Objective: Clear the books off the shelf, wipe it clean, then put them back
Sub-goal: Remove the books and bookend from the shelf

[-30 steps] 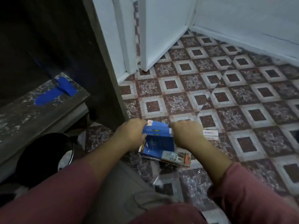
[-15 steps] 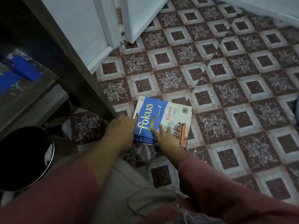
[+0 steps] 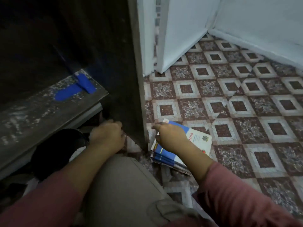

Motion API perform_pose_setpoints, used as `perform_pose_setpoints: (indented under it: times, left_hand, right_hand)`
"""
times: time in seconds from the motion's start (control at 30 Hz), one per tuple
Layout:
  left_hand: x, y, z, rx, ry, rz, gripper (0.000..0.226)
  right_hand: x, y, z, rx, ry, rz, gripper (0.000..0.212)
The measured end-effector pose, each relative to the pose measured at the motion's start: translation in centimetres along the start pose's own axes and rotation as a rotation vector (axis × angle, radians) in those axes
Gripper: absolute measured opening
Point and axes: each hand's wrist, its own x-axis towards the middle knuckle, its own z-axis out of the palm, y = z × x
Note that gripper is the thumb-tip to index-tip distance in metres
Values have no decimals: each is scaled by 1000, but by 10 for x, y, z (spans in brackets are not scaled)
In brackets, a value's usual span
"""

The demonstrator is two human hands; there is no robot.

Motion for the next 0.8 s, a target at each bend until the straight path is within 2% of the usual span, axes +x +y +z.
perform_pose_setpoints:
  times: [0.13,0.37,0.6,0.73,0.8]
  left_hand:
    - [-34,-57,-42,-88,81,-121,41]
    - [-117,-150,-95,-174,378,-397,46]
    - [-225,-259,-116,-119,631,-686,40]
    - [-272,-300,-117,-18,781,-825,41]
    - [-286,-314,-115,-13,806,-856,45]
  right_hand:
    - [-12,-70,-72,-43,146,-186,40]
    - [-32,-228,-152,-133,405,-535,34]
    - [-47,-358,-168,-172,488,-806,35]
    - [-50,-414,-165,-202,459,-936,38]
    - [-49,-437,-161,-226,417,-995,40]
